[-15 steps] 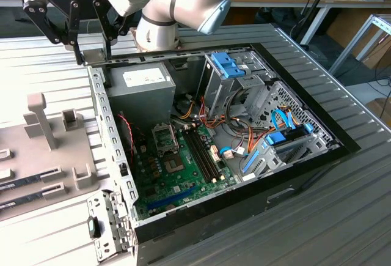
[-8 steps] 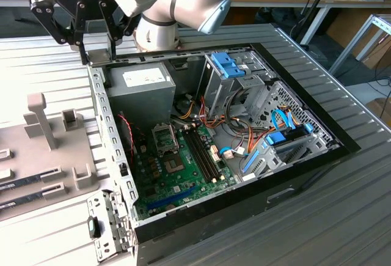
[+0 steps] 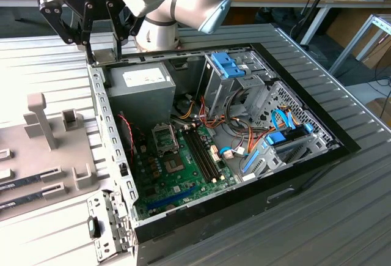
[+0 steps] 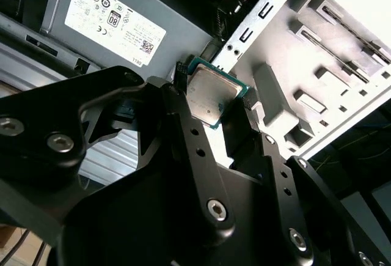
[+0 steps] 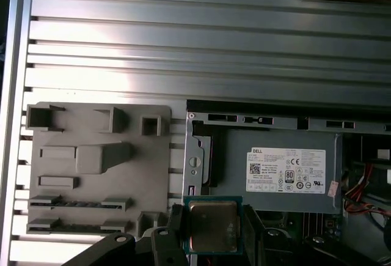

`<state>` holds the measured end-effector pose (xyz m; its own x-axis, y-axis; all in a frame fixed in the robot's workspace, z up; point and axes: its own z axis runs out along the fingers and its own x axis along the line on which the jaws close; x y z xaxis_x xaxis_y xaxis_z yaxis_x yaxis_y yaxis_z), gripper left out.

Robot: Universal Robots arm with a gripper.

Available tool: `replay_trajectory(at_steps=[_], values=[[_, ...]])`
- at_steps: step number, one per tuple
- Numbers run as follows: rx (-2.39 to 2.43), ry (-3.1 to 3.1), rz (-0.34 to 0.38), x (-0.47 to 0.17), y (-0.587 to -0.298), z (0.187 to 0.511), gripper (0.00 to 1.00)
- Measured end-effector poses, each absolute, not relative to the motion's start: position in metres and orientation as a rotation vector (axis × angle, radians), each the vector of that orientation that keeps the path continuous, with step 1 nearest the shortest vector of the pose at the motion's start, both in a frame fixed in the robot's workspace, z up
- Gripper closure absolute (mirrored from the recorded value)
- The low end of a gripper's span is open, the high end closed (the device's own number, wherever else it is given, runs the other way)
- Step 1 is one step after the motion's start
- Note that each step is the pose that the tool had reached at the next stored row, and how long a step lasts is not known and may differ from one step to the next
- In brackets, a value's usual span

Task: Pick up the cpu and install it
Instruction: 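Pick up the cpu and move it towards the insertion slot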

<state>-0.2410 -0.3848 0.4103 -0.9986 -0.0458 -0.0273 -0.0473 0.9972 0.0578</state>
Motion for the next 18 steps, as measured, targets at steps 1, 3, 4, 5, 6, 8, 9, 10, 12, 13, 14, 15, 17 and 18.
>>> replay_trajectory(at_steps=[1,3,4,5,6,8,9,10,12,13,14,15,17,18], values=[[-0.073,3.113,0.091,-0.24,-0.385,0.41,0.53],[-0.073,3.113,0.091,-0.238,-0.385,0.41,0.53],[-0.073,3.113,0.091,-0.237,-0.385,0.41,0.53],[-0.073,3.113,0.091,-0.235,-0.385,0.41,0.53],[-0.073,3.113,0.091,-0.234,-0.385,0.41,0.53],[-0.073,3.113,0.091,-0.232,-0.385,0.41,0.53],[-0.073,3.113,0.091,-0.229,-0.385,0.409,0.53],[-0.073,3.113,0.091,-0.227,-0.385,0.409,0.53],[-0.073,3.113,0.091,-0.221,-0.385,0.409,0.53],[-0.073,3.113,0.091,-0.215,-0.385,0.408,0.53],[-0.073,3.113,0.091,-0.204,-0.385,0.407,0.53],[-0.073,3.113,0.091,-0.197,-0.385,0.406,0.53],[-0.073,3.113,0.091,-0.194,-0.385,0.406,0.53],[-0.073,3.113,0.091,-0.193,-0.385,0.406,0.53]])
